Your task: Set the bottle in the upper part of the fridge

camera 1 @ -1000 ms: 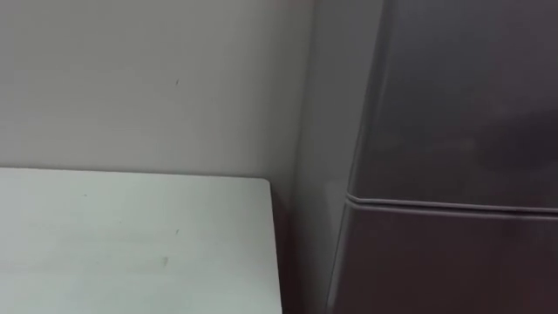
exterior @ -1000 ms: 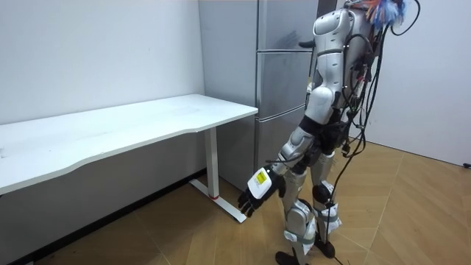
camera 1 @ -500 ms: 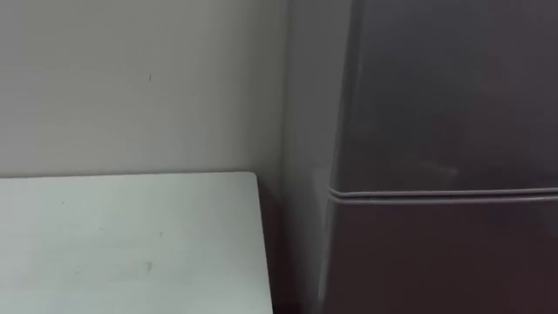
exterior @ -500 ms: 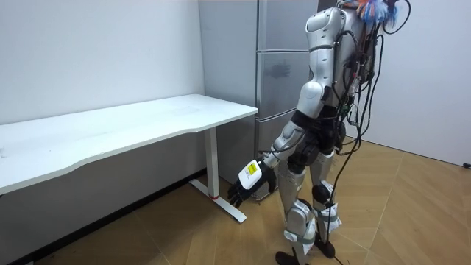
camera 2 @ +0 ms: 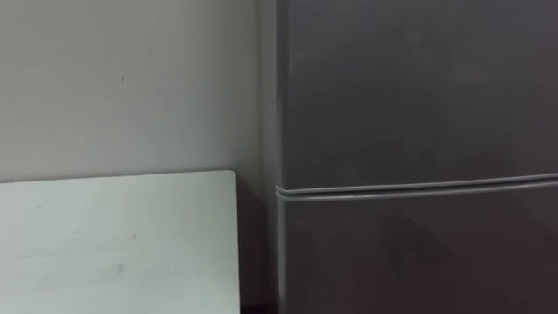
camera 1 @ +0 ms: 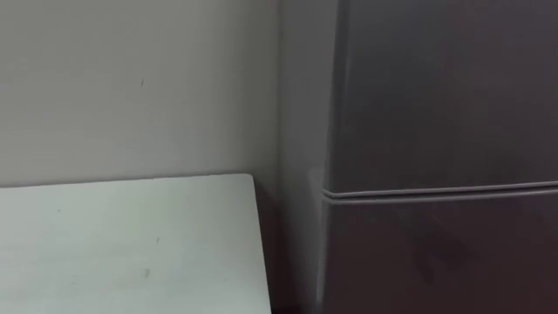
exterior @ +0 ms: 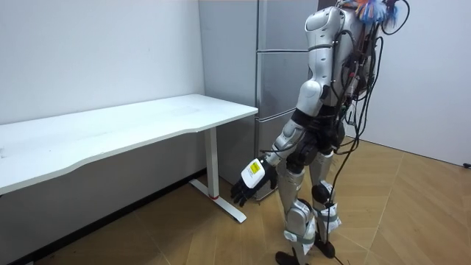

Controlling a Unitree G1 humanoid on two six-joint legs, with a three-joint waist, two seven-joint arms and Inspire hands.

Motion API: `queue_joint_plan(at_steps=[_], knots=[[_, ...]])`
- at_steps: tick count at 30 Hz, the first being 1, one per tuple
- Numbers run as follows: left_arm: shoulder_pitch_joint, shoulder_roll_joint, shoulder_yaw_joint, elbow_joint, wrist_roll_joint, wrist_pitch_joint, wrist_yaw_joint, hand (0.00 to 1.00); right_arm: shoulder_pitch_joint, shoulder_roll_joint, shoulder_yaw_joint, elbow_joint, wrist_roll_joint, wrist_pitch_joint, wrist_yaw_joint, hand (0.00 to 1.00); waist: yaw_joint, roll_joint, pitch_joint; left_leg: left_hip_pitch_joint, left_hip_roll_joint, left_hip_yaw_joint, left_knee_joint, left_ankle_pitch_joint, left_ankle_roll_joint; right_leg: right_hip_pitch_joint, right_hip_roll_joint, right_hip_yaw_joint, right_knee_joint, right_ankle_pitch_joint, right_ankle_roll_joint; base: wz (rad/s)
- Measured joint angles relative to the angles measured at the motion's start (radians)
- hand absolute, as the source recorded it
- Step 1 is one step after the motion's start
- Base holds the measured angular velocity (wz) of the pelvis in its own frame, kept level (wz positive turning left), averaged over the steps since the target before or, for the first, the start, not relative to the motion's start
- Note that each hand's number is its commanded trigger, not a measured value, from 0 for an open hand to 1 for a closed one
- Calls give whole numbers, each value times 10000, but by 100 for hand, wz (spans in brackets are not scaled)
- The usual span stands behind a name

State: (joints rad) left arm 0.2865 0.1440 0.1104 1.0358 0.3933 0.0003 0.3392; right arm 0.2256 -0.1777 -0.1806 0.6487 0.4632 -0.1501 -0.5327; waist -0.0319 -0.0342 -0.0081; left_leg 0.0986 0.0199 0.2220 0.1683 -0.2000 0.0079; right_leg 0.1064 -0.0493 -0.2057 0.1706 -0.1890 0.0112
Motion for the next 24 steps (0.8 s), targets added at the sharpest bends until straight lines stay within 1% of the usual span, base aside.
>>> queue_joint_plan(at_steps=[3, 4, 8, 12, 14, 16, 17, 20, 22, 23, 24], knots=[[22, -91, -14, 170, -145, -16, 56, 0, 168, 148, 178, 670, -470, -4, 213, 0, 35, 47, 22, 5, 6, 11, 3, -3, 6, -33, 2, 66, -15, -3, 5, -5], [37, -127, -16, 181, -149, -19, 58, 0, 233, 149, 367, 916, -811, -1, 233, 0, 46, 88, 49, -8, 13, 11, 9, -4, 7, -48, -1, 67, -12, -4, 6, 0], [110, -133, -44, 133, -177, -82, 228, 0, 301, 172, 733, 1603, -1830, -11, 694, 0, 45, 124, 53, 1, 7, -26, 10, -3, 8, -23, -8, 24, -9, -9, 9, 1], [86, -120, -58, 134, -191, -77, 249, 0, 300, 160, 1156, 2093, -2047, 96, 1301, 0, 88, 157, 32, 11, -1, -26, 20, -2, 9, -21, -9, -3, -10, -8, 9, 0], [60, -131, -160, 134, -189, -76, 238, 0, 294, 161, 1578, 2563, -2055, 220, 1836, 0, 125, 157, 32, 11, -9, -28, 13, -2, 9, -20, -6, -1, -13, -8, 9, 0], [31, -145, -172, 135, -185, -77, 220, 0, 251, 197, 1802, 2898, -2155, 268, 2231, 0, 123, 160, 35, 4, -5, -28, 5, -3, 8, -18, -2, 13, -25, -8, 9, 0], [25, -141, -168, 134, -168, -77, 213, 0, 251, 199, 1960, 3023, -2312, 367, 2490, 0, 141, 162, 38, -6, -3, -29, 0, -3, 8, -10, -2, 14, -40, -8, 8, 0], [-45, -134, -167, 91, -67, -77, 204, 0, 241, 209, 2395, 3351, -2350, 439, 3243, 0, 165, 161, 41, -50, 2, -36, 13, -8, 11, -8, -5, -28, -48, -9, 9, 0], [-148, -134, -170, 92, -61, -77, 173, 0, 185, 273, 2460, 3562, -2355, 469, 3759, 0, 147, 157, 44, -92, 1, -82, 45, -11, 16, -13, -13, -78, -51, -9, 9, 6], [-194, -134, -171, 92, -60, -77, 141, 0, 126, 296, 2486, 3680, -2355, 572, 4067, 0, 167, 157, 45, -101, -8, -82, 58, -13, 19, -14, -14, -84, -52, -9, 9, 4], [-206, -134, -188, 93, -63, -76, 128, 0, 91, 304, 2507, 3739, -2351, 597, 4206, 0, 167, 156, 45, -103, -10, -85, 60, -14, 20, -14, -15, -89, -50, -9, 9, 0]])
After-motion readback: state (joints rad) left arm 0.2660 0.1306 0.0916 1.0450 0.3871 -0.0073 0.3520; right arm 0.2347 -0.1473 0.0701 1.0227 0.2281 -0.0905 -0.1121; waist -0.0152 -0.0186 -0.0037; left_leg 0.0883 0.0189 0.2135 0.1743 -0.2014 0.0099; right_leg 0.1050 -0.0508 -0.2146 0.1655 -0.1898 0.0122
